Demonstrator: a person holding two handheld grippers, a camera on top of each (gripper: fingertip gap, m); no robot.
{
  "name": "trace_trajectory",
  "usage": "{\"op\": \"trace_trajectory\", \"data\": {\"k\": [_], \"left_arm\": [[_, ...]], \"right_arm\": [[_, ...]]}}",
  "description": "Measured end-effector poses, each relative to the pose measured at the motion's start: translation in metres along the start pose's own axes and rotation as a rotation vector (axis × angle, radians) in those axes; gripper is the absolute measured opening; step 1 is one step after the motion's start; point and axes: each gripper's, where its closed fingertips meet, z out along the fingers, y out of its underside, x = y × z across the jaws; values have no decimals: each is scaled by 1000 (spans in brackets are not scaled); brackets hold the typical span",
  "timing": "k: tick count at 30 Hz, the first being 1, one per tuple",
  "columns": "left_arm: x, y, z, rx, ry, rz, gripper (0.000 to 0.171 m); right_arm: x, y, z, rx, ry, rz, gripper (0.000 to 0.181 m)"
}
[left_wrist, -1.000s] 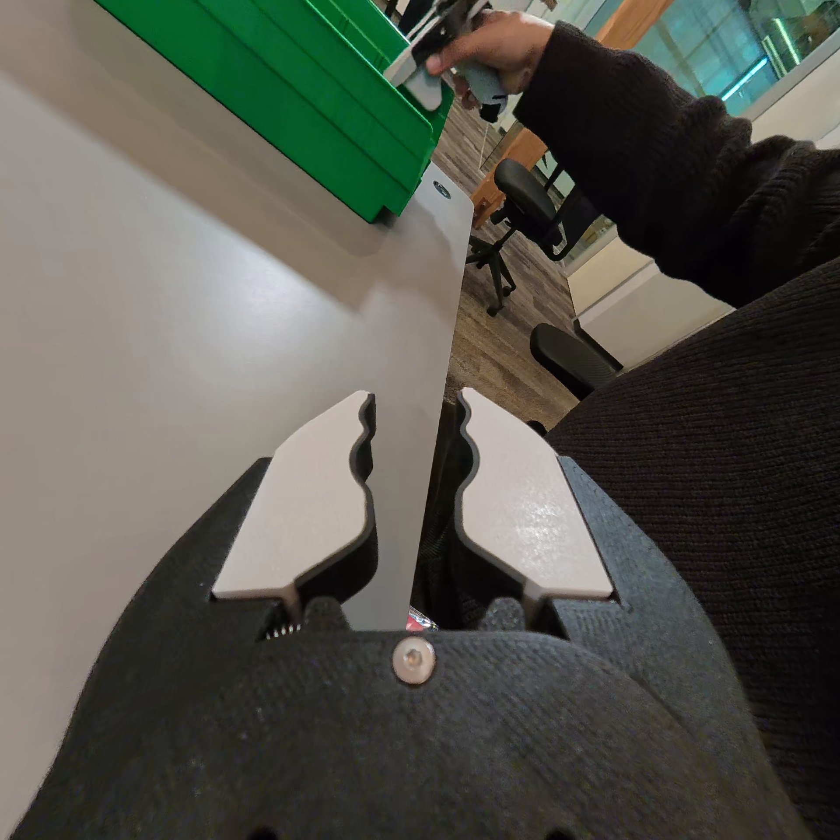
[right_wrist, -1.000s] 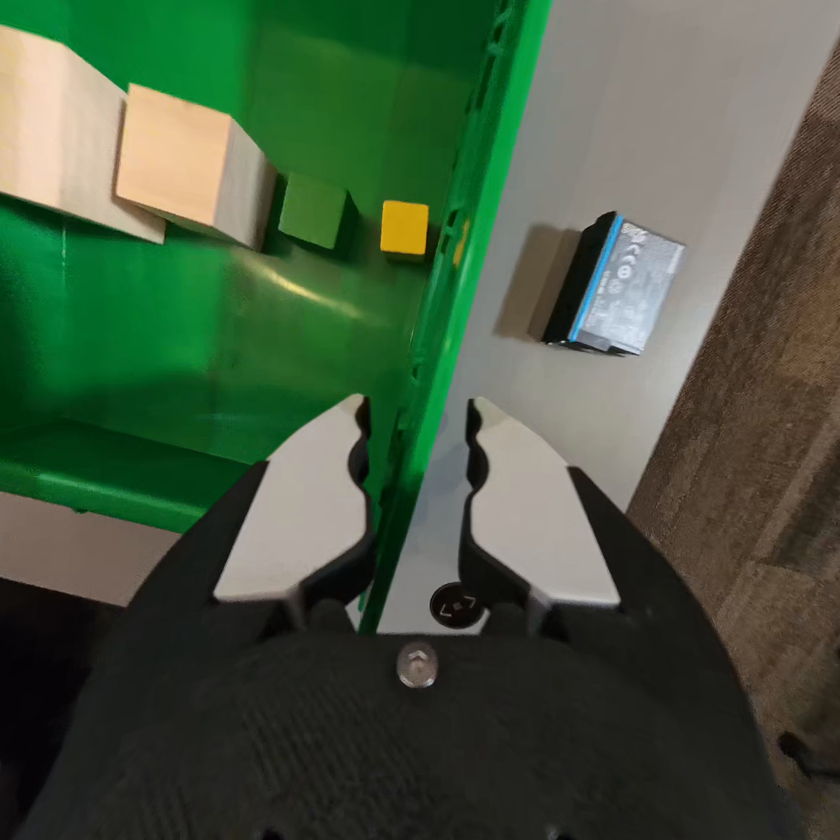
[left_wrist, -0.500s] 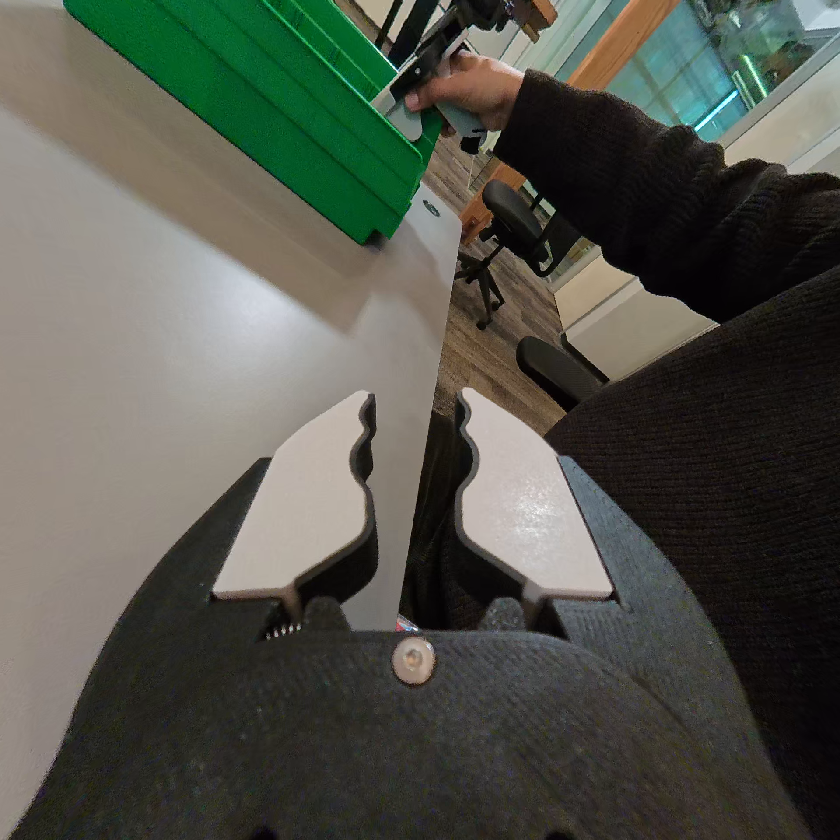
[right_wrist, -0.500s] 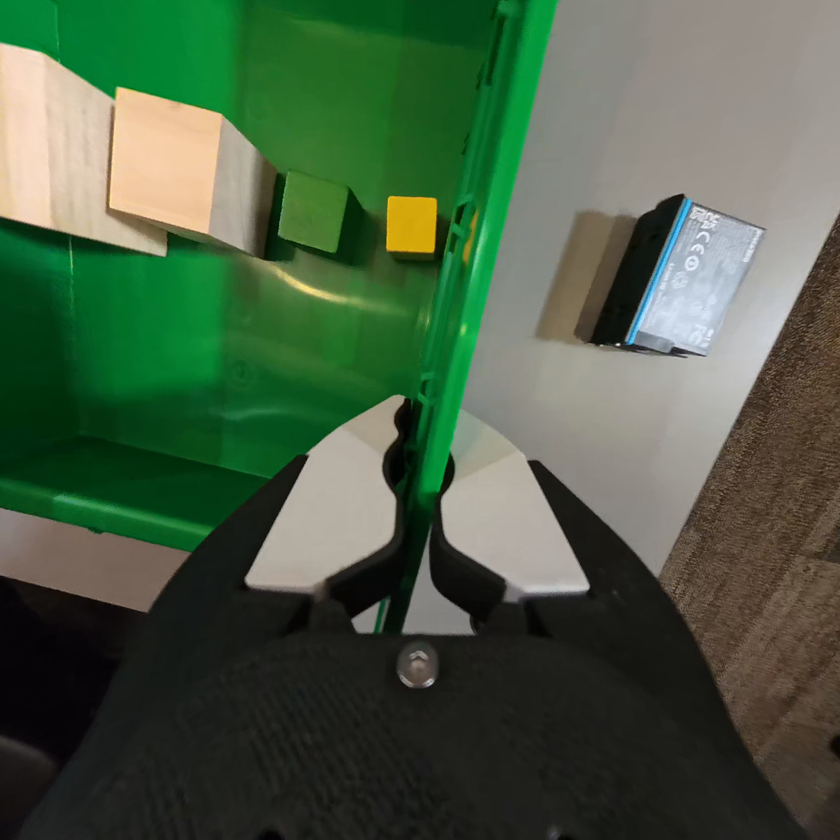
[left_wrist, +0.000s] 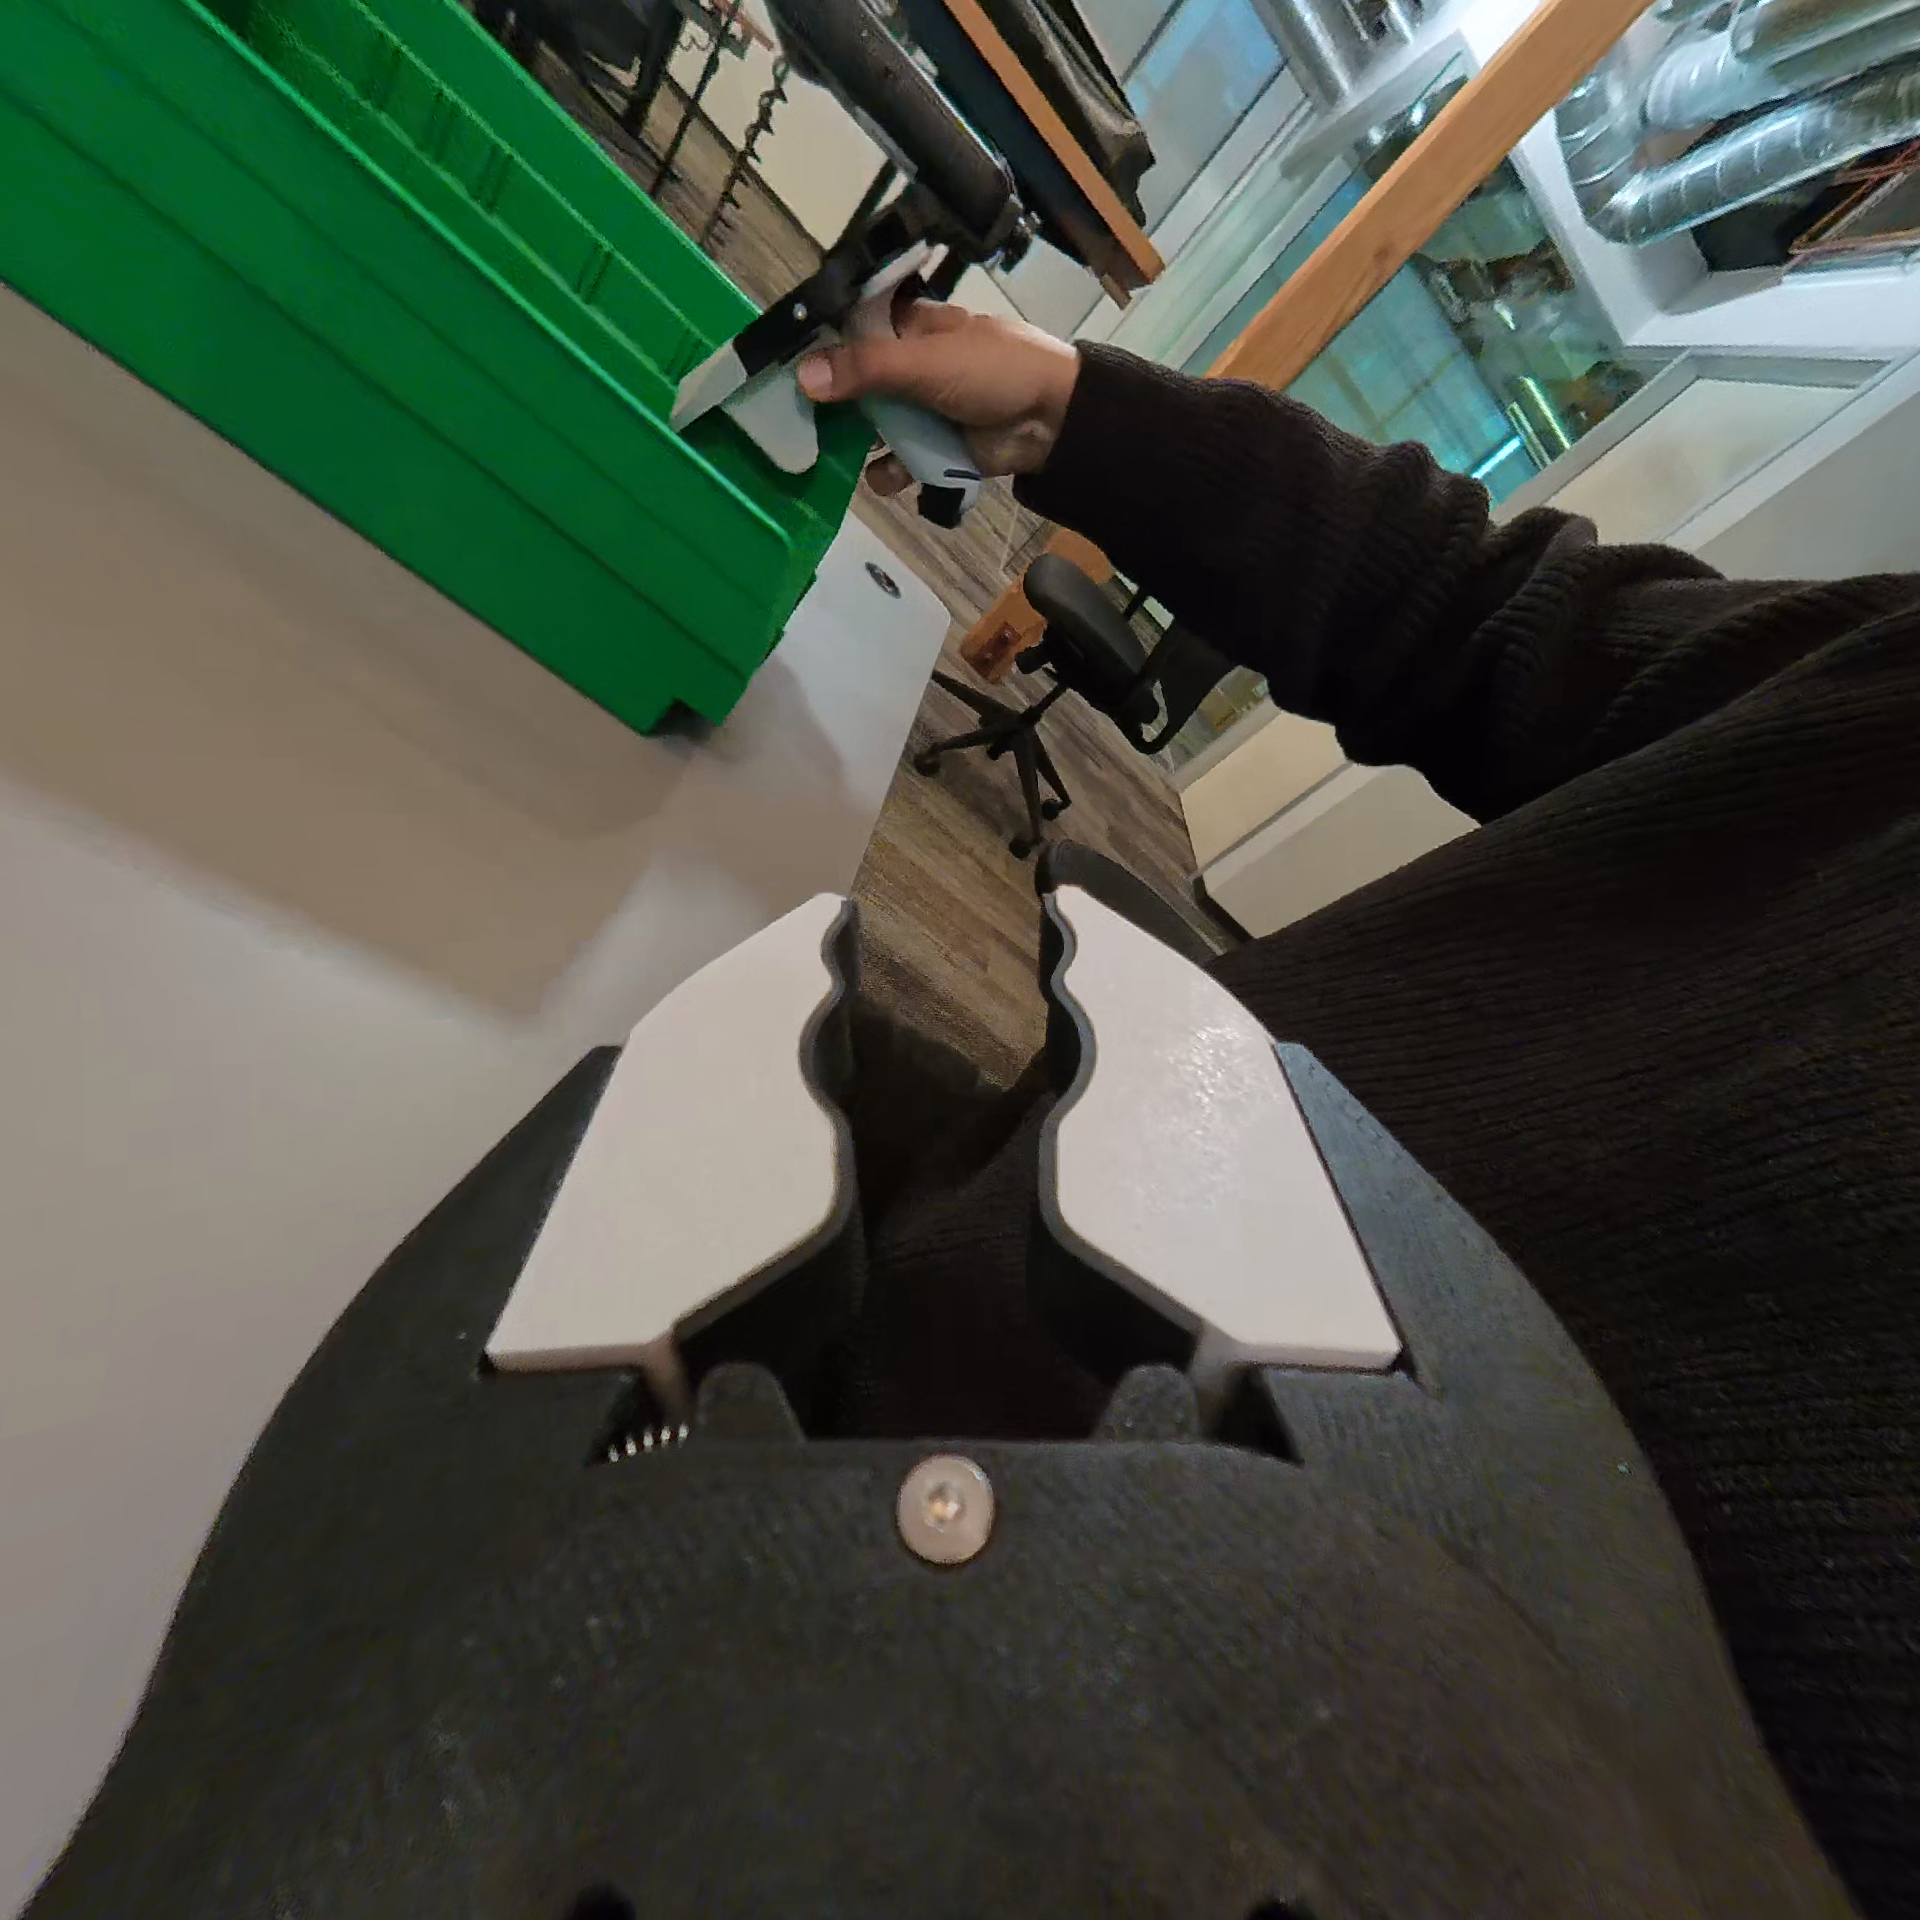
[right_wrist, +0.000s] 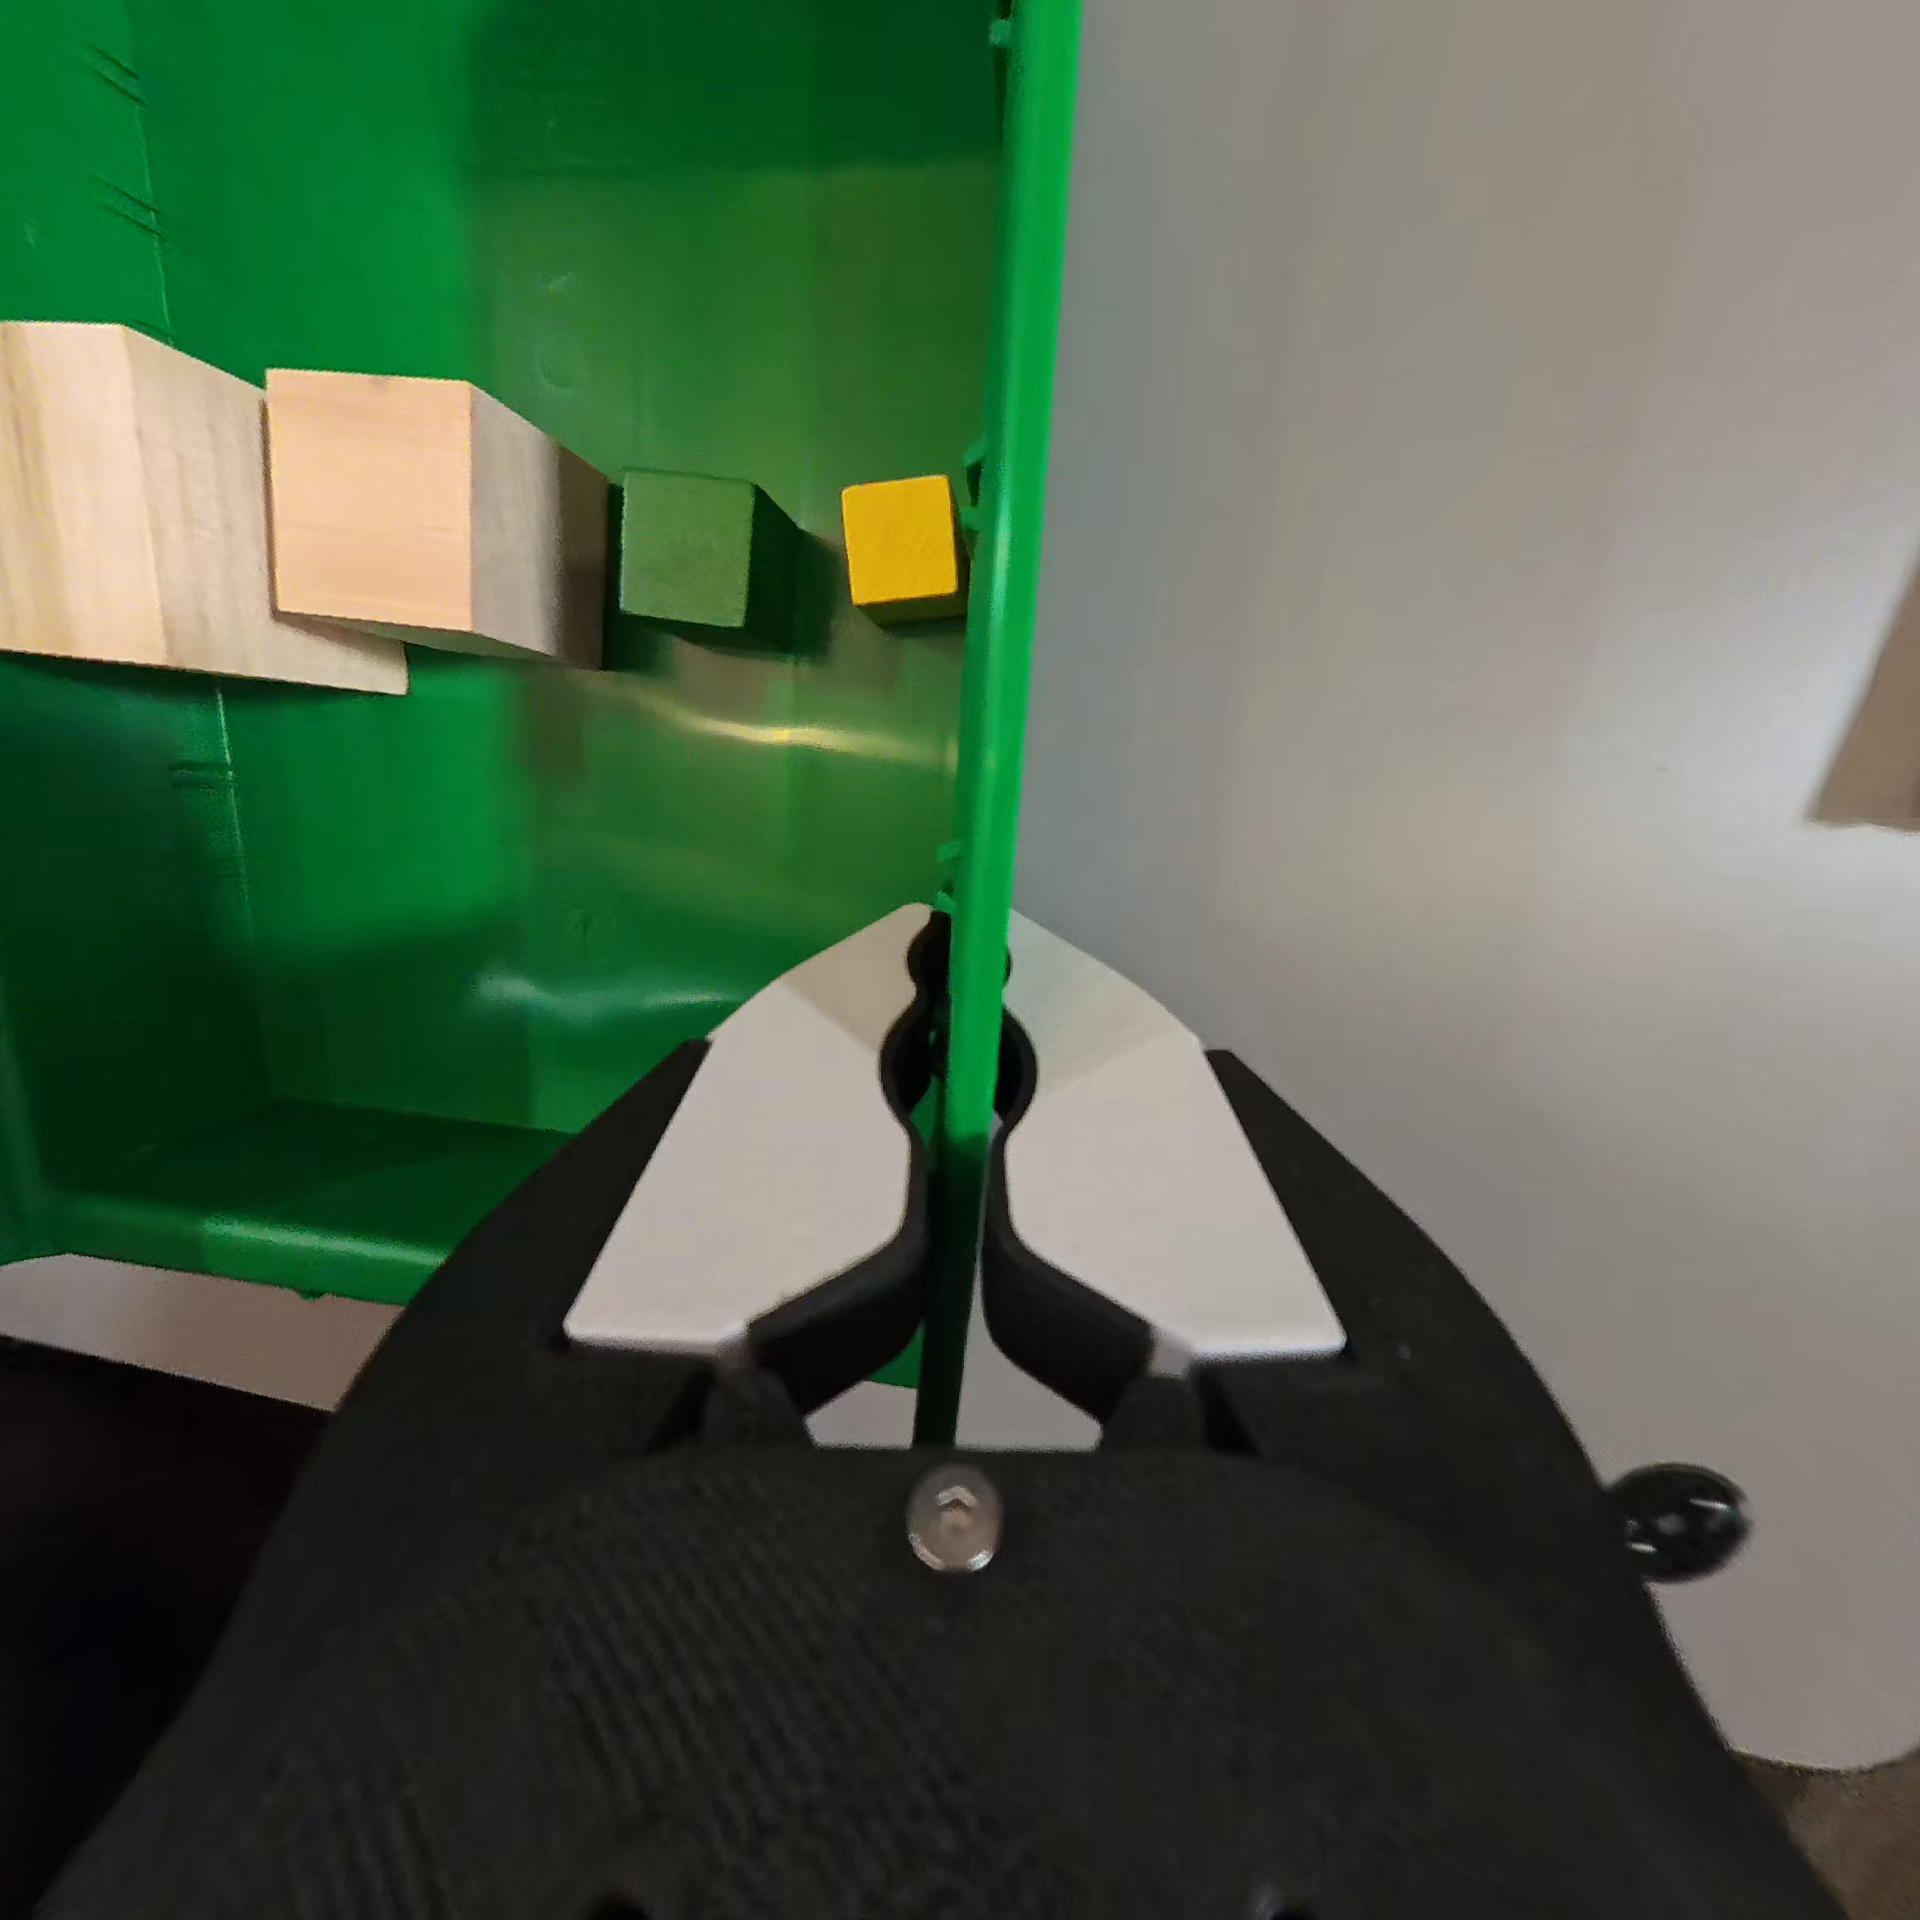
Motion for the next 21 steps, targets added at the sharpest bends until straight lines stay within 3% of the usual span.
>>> {"op": "trace_trajectory", "data": {"k": [10,15,21], "left_arm": [[4,1,-61,132,-165,-21,33],[-14,-10,-94,198,-322,-14,34],[-27,-28,-140,258,-536,106,36]], "right_arm": [[-129,-18,22,-2,-8,-27,5],[-205,-28,34,12,-36,-35,6],[-284,-32,51,0,-84,-88,9]]}}
